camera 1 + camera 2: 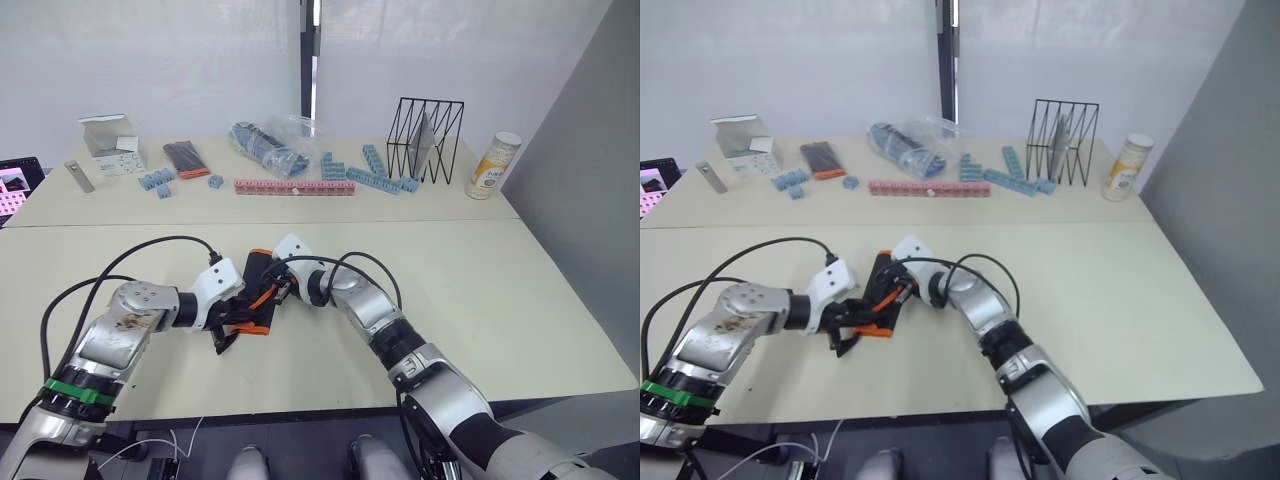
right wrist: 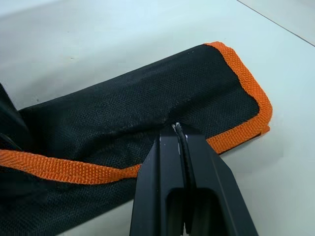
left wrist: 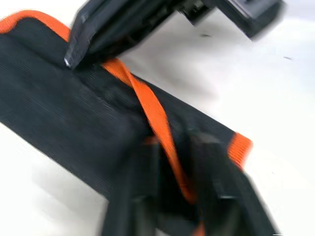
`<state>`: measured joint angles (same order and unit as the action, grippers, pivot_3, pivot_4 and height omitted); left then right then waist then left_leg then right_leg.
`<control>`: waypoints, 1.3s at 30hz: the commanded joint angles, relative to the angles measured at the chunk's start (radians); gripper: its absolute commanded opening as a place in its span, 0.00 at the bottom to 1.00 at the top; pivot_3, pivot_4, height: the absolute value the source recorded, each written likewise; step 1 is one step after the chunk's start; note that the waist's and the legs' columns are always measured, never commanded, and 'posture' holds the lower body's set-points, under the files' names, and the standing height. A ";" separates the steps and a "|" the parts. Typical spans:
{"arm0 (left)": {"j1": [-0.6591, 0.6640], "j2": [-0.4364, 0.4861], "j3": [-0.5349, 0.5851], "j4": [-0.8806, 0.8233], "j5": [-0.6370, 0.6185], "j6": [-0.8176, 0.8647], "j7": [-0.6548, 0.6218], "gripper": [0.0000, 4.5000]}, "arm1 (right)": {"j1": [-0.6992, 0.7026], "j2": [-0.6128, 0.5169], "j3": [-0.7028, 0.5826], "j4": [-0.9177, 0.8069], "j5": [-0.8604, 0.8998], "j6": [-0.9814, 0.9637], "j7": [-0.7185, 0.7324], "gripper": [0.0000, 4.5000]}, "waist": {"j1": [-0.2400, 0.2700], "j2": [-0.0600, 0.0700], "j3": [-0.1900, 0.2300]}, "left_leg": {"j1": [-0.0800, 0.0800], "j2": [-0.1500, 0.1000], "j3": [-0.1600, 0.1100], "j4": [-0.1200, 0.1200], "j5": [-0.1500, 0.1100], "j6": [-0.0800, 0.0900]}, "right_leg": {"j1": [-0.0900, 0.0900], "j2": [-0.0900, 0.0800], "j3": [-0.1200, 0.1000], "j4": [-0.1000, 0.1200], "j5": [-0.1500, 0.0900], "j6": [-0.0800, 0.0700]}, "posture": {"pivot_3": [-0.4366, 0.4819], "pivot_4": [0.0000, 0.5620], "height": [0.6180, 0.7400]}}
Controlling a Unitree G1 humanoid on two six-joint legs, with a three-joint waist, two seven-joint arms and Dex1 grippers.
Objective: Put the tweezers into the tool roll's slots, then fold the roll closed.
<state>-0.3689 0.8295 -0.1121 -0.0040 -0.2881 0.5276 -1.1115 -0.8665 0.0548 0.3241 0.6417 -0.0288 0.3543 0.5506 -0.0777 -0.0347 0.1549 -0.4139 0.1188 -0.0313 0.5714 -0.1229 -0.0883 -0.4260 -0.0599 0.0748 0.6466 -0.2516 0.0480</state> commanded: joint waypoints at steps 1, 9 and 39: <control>-0.012 0.025 0.095 0.048 -0.090 0.013 -0.079 0.57 | 0.043 -0.009 0.015 0.036 -0.027 0.031 0.003 0.00 | 0.003 0.000 0.000 | 0.000 0.000 0.000 0.000 0.000 0.000 | 0.000 0.000 0.000 0.000 0.000 0.000 | 0.48 0.27 1.00; -0.138 0.030 0.172 0.180 -0.208 0.054 -0.220 0.64 | 0.060 -0.003 0.020 0.011 -0.028 0.045 0.000 0.00 | 0.007 -0.001 0.000 | -0.002 0.000 0.000 0.001 0.000 0.000 | -0.001 0.000 0.000 0.000 0.000 0.000 | 0.48 0.27 1.00; -0.064 -0.142 -0.008 0.485 0.073 -0.416 -0.213 0.01 | 0.152 0.004 0.062 -0.121 0.004 -0.027 0.116 0.00 | -0.001 0.000 0.000 | -0.002 0.000 0.000 0.000 0.001 0.002 | -0.001 0.000 0.000 0.001 -0.001 0.001 | 0.48 0.27 1.00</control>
<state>-0.4773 0.6679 -0.0975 0.4586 -0.2554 0.0884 -1.3217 -0.7082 0.0487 0.3764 0.4477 0.0027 0.3494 0.6994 -0.0783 -0.0352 0.1549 -0.4145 0.1188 -0.0313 0.5715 -0.1220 -0.0867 -0.4267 -0.0595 0.0749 0.6473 -0.2525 0.0488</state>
